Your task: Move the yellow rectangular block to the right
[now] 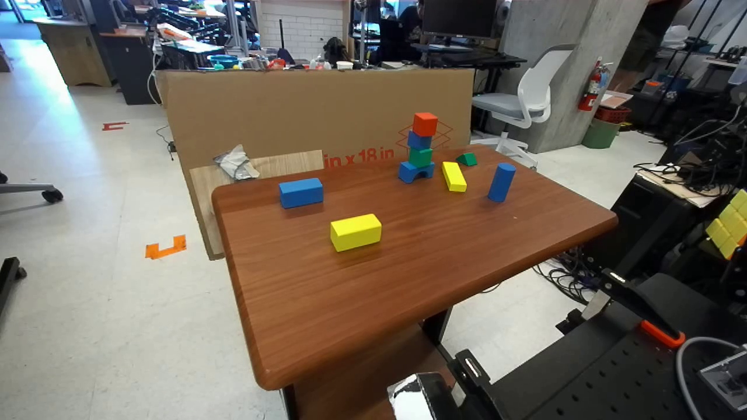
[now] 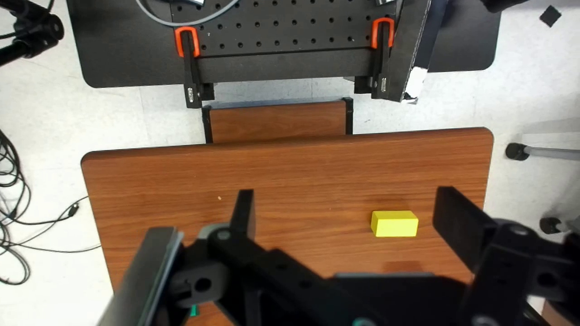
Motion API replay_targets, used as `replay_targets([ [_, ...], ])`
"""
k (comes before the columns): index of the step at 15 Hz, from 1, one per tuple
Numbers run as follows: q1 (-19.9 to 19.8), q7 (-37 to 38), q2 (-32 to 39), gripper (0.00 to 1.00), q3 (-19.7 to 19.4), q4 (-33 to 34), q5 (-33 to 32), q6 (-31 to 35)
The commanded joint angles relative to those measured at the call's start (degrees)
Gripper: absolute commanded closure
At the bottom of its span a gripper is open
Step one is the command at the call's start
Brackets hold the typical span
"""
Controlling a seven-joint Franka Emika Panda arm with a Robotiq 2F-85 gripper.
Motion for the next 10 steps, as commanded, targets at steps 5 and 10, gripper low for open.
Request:
replay_targets([
  [5,3.4,3.3,1.4,0.00,3.2,-11.5,3.6,18.2],
  [10,3.9,7.9,10.7,0.00,6.2,-12.9,2.5,30.2],
])
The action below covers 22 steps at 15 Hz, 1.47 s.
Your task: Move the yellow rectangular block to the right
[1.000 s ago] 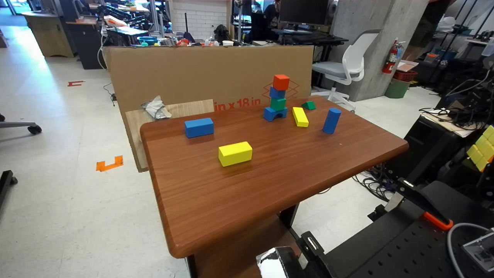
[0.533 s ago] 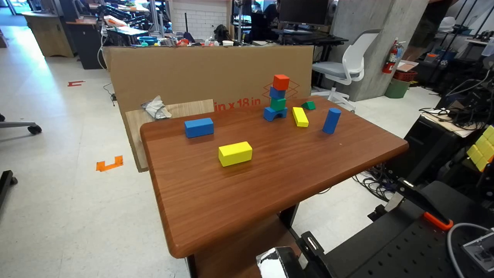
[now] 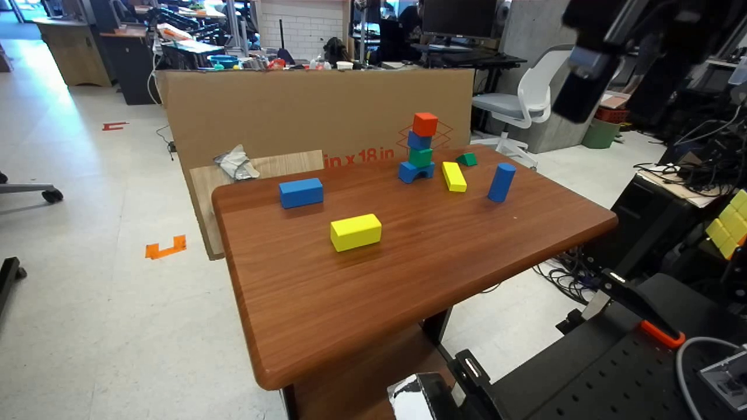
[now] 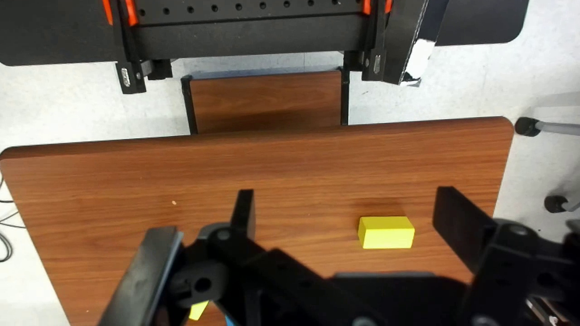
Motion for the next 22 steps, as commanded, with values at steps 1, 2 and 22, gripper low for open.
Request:
replay_targets([
  [1,0.7,3.4,8.2,0.00,1.9,-0.1,0.5,8.2],
  [2,0.6,4.2,11.3,0.00,2.3,0.4,0.5,9.9],
  [22,4.5,10.6,47.6,0.00,1.8,22.2,-3.0,23.9],
])
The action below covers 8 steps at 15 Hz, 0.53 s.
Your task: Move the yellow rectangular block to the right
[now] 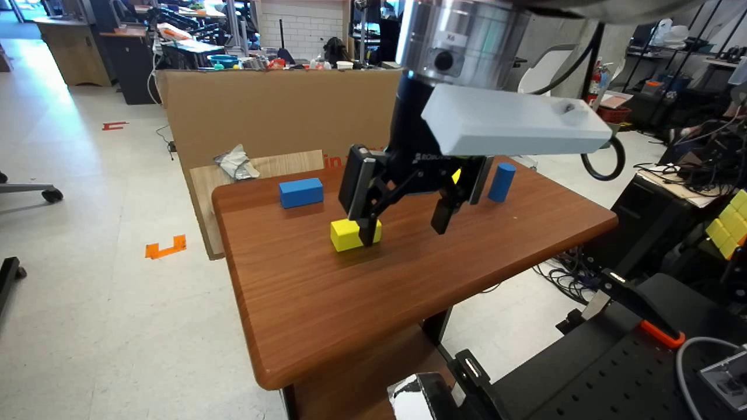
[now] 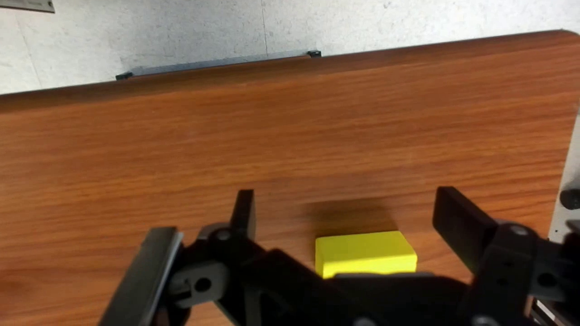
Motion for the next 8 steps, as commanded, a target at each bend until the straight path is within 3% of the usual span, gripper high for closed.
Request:
replay_targets([
  [1,1.9,-0.6,5.8,0.00,-1.6,5.3,0.4,0.9],
  [8,3.8,-1.0,11.9,0.00,-3.5,12.1,-0.3,0.3],
])
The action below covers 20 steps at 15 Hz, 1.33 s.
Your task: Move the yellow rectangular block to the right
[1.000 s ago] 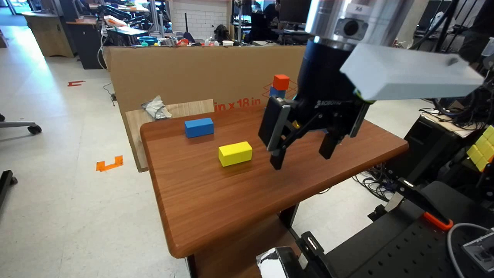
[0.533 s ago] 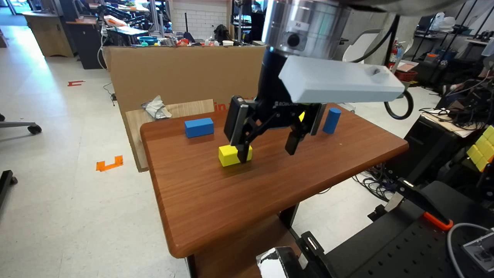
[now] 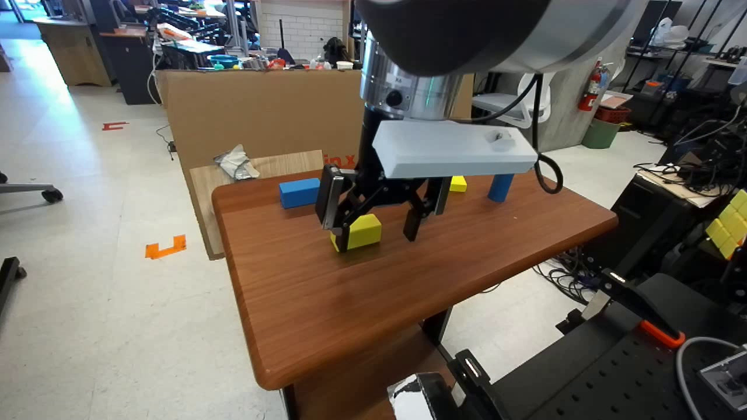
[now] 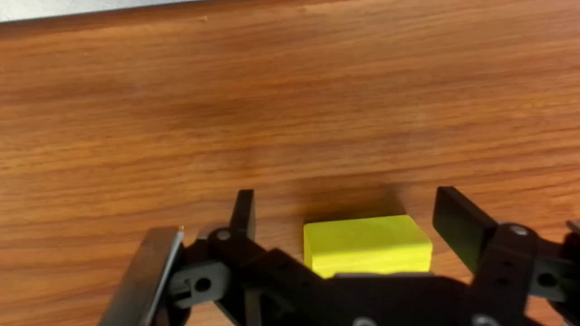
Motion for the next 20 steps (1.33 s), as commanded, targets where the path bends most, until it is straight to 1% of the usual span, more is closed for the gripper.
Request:
replay_targets([
  [1,2.2,-0.8,2.8,0.00,-1.8,4.0,-0.4,0.3],
  [8,4.1,-1.1,4.7,0.00,-2.5,6.7,-0.7,0.4],
  [9,4.9,-0.5,5.0,0.00,-3.3,6.8,-1.4,0.4],
  [10,5.2,-0.5,5.2,0.25,-3.6,7.0,-1.8,0.3],
  [11,5.9,-0.3,5.4,0.26,-4.4,7.1,-2.9,0.4],
  [12,5.9,-0.6,5.4,0.32,-4.6,7.3,-3.1,0.3],
  [13,5.5,-1.2,5.4,0.42,-4.2,7.4,-2.8,0.0],
  [15,5.3,-1.5,5.0,0.58,-4.5,7.4,-2.8,-0.2],
  [18,2.5,-5.3,3.4,0.58,-2.7,6.8,-0.9,-0.9],
  [20,1.3,-7.6,2.2,0.58,-2.7,6.1,-1.0,-1.0],
])
